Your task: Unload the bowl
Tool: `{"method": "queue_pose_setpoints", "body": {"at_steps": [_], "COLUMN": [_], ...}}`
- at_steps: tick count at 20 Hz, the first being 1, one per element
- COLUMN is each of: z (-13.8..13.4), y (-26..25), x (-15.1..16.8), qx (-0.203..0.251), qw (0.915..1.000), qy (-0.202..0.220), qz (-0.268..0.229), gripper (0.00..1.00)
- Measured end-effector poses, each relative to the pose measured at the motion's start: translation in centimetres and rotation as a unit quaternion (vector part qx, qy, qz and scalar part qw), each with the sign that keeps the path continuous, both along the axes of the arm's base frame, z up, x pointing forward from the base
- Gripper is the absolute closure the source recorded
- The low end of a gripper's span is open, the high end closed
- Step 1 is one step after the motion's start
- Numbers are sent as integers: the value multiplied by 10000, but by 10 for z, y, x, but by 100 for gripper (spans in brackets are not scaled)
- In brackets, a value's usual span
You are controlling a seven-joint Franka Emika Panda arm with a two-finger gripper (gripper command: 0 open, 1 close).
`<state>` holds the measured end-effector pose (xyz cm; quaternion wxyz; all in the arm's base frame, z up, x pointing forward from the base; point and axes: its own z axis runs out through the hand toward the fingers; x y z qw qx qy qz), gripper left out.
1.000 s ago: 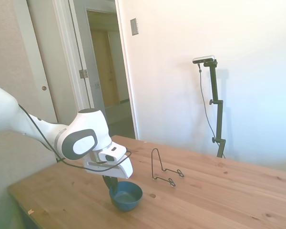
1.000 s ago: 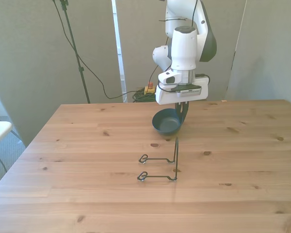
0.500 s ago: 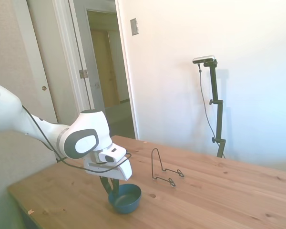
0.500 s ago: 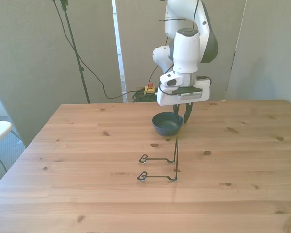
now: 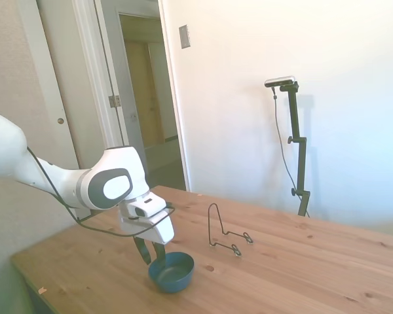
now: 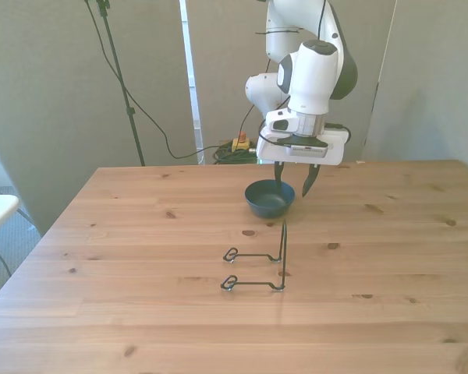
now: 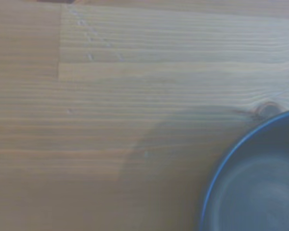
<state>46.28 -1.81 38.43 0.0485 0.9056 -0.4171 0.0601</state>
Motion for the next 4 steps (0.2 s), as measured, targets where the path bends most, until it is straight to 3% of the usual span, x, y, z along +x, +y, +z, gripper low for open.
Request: {"method": "queue_pose_setpoints", "body": {"at_steps": [4], "z": [22], "y": [8], "x": [-11], "qx": [-71], "qw": [9999], "qy": [-131], "qz": [-25], "gripper": [0]}}
